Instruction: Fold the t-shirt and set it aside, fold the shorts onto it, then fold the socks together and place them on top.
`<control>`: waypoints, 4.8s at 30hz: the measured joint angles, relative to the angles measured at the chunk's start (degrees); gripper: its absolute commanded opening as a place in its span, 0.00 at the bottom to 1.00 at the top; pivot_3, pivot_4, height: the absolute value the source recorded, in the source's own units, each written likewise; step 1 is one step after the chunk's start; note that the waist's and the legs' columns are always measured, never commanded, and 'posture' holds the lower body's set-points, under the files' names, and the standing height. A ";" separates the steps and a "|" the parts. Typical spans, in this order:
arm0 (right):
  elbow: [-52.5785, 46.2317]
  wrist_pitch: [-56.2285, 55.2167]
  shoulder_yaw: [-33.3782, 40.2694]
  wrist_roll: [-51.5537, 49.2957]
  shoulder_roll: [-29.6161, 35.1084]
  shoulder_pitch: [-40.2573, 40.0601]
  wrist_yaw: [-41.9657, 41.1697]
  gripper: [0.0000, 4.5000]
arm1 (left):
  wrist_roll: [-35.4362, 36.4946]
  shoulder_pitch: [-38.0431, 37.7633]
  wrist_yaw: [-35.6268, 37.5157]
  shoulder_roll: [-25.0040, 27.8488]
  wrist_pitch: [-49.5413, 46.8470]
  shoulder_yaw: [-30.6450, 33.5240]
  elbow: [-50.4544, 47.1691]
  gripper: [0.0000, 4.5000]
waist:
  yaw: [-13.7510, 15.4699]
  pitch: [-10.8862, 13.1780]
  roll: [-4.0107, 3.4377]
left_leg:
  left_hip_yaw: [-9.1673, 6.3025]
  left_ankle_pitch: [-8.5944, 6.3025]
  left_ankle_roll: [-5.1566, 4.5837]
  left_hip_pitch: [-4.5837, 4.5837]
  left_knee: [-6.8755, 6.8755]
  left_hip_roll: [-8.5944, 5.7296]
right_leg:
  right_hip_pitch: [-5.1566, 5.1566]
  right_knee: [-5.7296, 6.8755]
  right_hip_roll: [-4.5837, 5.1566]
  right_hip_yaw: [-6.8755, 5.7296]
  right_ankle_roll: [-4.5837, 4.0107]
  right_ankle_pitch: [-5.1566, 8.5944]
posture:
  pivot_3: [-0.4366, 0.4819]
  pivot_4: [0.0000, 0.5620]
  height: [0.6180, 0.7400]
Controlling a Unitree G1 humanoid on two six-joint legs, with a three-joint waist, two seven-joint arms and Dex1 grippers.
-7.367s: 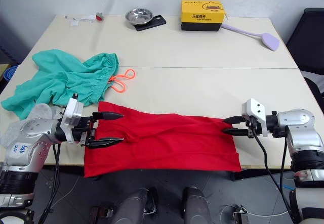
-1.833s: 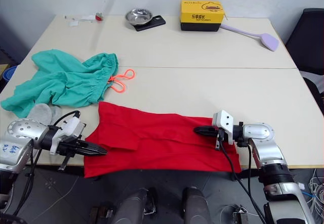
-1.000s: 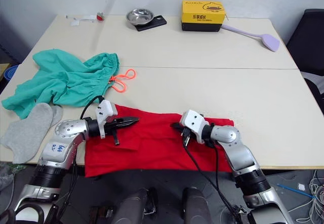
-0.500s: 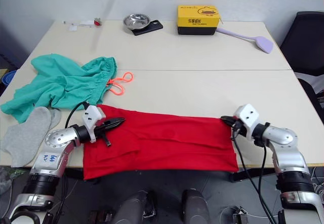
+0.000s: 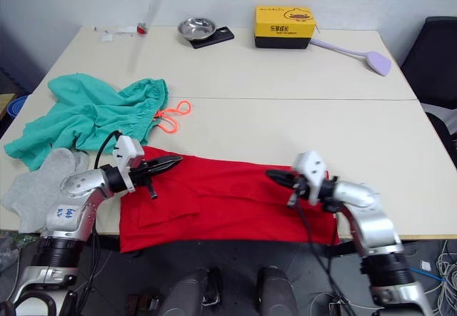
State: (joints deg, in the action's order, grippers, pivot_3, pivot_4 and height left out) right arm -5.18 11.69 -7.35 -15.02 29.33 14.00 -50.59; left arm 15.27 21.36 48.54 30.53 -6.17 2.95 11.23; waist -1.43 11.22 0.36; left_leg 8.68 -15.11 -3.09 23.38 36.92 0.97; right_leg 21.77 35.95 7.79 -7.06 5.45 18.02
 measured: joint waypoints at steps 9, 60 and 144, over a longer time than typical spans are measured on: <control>4.23 -2.40 3.58 3.83 4.65 -1.86 3.17 0.00 | -5.31 1.04 -7.49 0.30 3.75 0.77 7.69 0.01 | 0.03 -0.01 0.01 | 0.01 -0.05 -0.09 -0.05 0.01 -0.07 | -0.10 -0.05 0.03 -0.05 0.01 0.00 | 0.48 0.27 1.00; 22.82 8.88 12.21 -6.64 28.70 8.64 -24.07 0.92 | 23.71 -21.36 17.50 14.47 -8.53 15.94 -27.57 1.00 | -0.34 0.23 -0.41 | 0.03 0.09 0.21 -0.09 -0.82 -0.08 | 0.21 -0.42 0.08 0.02 -0.22 0.12 | 0.48 0.27 1.00; 9.43 79.73 32.46 -1.76 3.98 24.13 19.08 0.54 | -9.78 28.81 24.33 5.67 -4.21 -10.51 35.04 0.65 | -0.69 -0.25 0.49 | 0.00 0.50 -0.15 0.84 0.08 0.00 | 0.93 0.41 -0.10 -0.06 -0.17 -0.02 | 0.48 0.27 1.00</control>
State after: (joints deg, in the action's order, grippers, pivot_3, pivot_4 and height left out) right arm 4.24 91.41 25.11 -16.78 33.32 38.13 -31.51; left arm 5.49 50.17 72.87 36.20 -10.37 -7.57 46.27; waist -2.11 10.97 0.85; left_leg 8.68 -14.60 -3.24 24.23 37.00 0.97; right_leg 22.70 36.36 7.69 -7.12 5.28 18.00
